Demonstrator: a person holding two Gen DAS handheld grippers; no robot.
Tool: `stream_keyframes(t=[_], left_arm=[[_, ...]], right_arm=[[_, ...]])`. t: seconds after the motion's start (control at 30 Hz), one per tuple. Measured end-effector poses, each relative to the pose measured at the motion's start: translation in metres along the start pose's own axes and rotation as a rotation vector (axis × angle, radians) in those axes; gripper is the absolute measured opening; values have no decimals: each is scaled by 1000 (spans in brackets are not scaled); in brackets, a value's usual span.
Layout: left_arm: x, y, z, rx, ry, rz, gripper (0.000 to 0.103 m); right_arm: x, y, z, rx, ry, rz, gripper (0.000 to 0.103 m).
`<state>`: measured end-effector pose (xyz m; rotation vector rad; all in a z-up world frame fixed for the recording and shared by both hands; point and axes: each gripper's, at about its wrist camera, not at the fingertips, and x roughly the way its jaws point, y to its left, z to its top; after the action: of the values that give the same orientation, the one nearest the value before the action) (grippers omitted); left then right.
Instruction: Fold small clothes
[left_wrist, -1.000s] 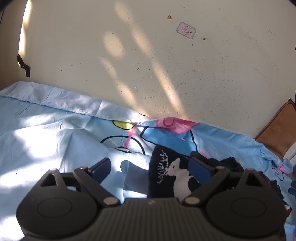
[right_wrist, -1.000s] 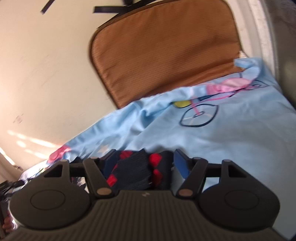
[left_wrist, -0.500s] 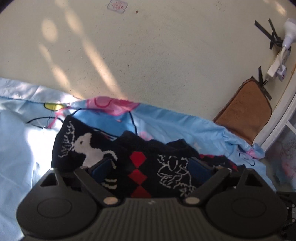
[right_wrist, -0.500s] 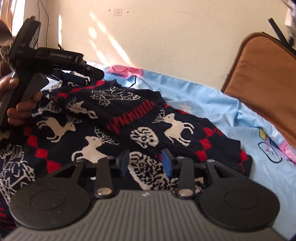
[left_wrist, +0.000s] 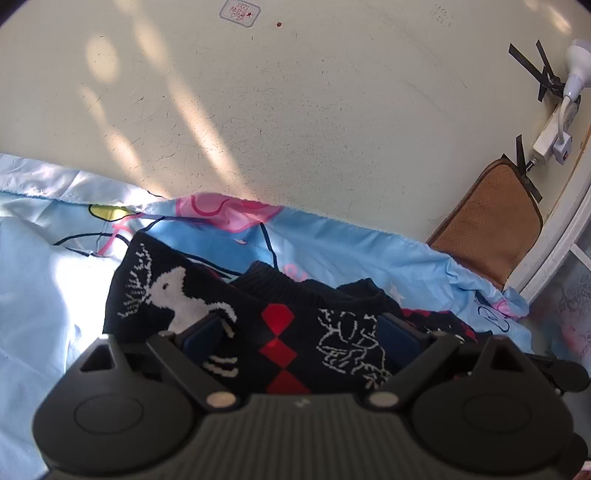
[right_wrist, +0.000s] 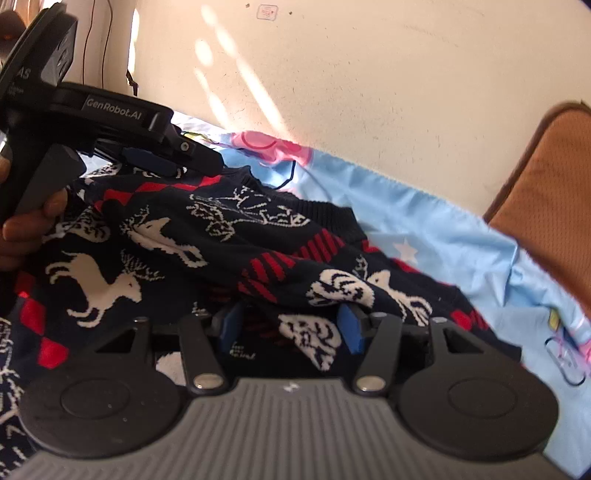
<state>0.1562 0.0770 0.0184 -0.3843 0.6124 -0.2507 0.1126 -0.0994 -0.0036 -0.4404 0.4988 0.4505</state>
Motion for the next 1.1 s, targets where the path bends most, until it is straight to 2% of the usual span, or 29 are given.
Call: stream_keyframes(t=[0.03,0.07,0.13,0.2,0.3,0.4,0.47,0.53,0.6,0.7,0.8,0.87,0.93,1.0,1.07,1.1], left_arm=[[0,0,0,0,-1,0,94],[-1,1,0,-3,-2,-1,94],[-1,2,0,-9,-1,-6,94],[0,2,0,-11,-1,-3,94],[0,0,0,-6,-1,2,94],[0,0,0,-7,-3,10,94],[0,-1,-1,-7,-4,11,94],[-1,-1,-1,-9,-10,7,94],[-4,1,0,-26,-23,-6,95],[-14,11,4,-88,-79,-32,96],[-26,25,11,-159,-141,-51,97],[-32,34,15,-192,-162,-54,97],[-35,41,18,-216,-172,-58,97],[-37,47,21,-233,-176,-70,98],[-37,49,22,-239,-171,-75,99],[-35,50,22,-235,-162,-70,99]], right_arm=[[1,-1,2,-8,7,-18,29],[0,-6,2,0,20,-38,11],[-14,-25,-3,46,-20,-99,11],[-33,-49,-12,116,-58,-222,11],[-71,-107,-33,351,-120,-347,11],[-116,-169,-62,642,-215,-528,11],[-142,-201,-77,818,-282,-579,11],[-160,-215,-78,880,-344,-585,11],[-164,-220,-66,905,-394,-514,11],[-150,-207,-33,882,-434,-362,11],[-125,-171,12,783,-455,-193,11],[-102,-138,39,685,-439,-83,11],[-74,-96,59,558,-387,35,11],[-44,-47,67,370,-295,160,11],[-15,-3,61,197,-155,241,16],[-7,9,55,145,-112,254,17]])
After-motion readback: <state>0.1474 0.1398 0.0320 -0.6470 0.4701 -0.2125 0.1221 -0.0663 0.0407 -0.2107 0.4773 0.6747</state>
